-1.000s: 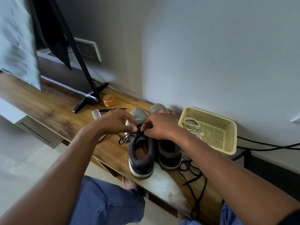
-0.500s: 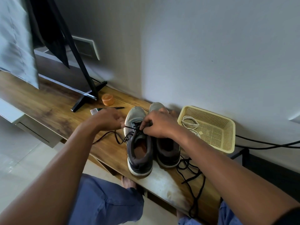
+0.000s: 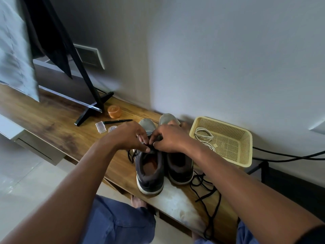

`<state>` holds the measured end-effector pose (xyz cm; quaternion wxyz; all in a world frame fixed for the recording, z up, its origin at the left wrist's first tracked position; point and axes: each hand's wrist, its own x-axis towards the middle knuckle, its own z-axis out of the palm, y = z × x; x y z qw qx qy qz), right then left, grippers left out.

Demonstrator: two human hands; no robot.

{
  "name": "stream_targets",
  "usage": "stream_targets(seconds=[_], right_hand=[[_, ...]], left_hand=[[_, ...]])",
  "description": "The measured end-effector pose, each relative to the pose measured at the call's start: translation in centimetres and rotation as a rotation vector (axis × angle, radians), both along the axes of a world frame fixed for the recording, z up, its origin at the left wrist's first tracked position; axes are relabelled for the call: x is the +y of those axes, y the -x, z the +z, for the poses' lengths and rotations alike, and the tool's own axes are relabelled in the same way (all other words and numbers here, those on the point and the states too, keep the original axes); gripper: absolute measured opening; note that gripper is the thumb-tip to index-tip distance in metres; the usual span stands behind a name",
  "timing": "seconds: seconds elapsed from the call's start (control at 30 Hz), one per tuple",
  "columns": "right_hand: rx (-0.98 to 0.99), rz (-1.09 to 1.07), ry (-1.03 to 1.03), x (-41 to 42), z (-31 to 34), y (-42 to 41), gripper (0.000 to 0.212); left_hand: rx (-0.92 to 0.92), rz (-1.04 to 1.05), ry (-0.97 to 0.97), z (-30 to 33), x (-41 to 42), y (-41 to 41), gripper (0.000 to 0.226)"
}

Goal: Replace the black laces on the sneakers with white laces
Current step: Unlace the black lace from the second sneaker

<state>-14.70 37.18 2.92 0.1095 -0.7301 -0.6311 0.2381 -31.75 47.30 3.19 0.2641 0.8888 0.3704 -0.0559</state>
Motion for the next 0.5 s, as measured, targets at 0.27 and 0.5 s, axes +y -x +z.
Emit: stream_targets(seconds=[0.27, 0.5], right_hand=[[-0.009, 0.011, 0.005, 0.1, -0.2, -0.2, 0.025], [0.011, -0.008, 0.01, 0.3, -0.1, -0.5, 0.028]], left_hand=[[-0.015, 0.003, 0.033, 0.3, -0.3, -0.4, 0.015], [-0.203, 0.194, 0.305, 1.7, 0.0, 1.0, 0.009]])
